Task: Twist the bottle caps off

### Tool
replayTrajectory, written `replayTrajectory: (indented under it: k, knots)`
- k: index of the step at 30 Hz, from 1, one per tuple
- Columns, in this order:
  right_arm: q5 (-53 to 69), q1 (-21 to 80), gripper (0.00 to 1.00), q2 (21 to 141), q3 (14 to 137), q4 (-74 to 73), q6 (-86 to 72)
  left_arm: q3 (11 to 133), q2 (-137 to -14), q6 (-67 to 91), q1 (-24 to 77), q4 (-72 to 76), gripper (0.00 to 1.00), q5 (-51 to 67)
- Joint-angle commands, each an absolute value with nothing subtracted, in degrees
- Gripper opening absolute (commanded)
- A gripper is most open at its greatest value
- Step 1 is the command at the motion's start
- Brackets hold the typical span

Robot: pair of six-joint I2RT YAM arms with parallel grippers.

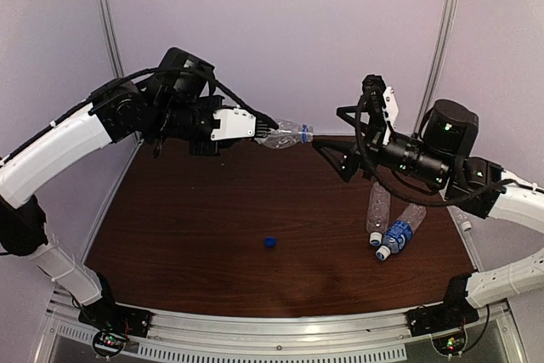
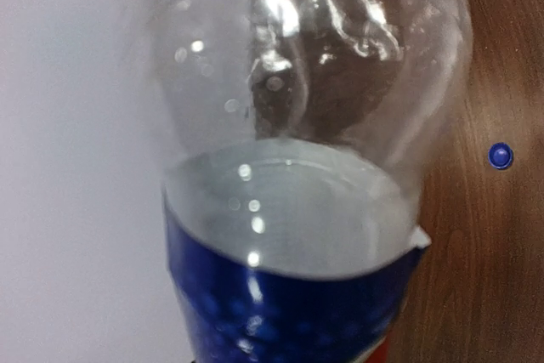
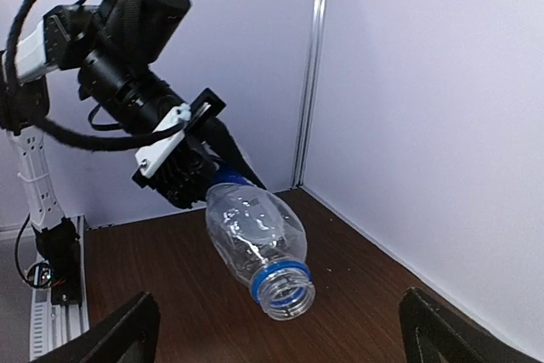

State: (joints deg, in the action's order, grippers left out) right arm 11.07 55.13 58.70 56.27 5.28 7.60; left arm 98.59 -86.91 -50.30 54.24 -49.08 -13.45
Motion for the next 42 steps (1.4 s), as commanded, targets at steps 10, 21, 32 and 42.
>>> replayTrajectory:
  k: [10,21,32,42]
  knots:
    - [-5.6,48.7,0.98,64.0,59.4,-10.0,-14.0,85.2,-87.1,-38.2,35.9,-51.1,0.24,-14.1]
    - [-8.0,48.6,0.98,65.9,57.9,-12.0,-14.3,68.8,-95.0,-33.4,16.1,-43.8,0.32,-5.1]
    - [-10.5,48.6,0.99,67.6,58.0,-14.1,-15.3,64.1,-101.9,-31.5,11.1,-33.6,0.57,3.3]
    - [-11.4,48.7,0.99,69.1,58.8,-14.7,-16.0,61.2,-104.6,-31.5,11.0,-33.4,0.76,5.9]
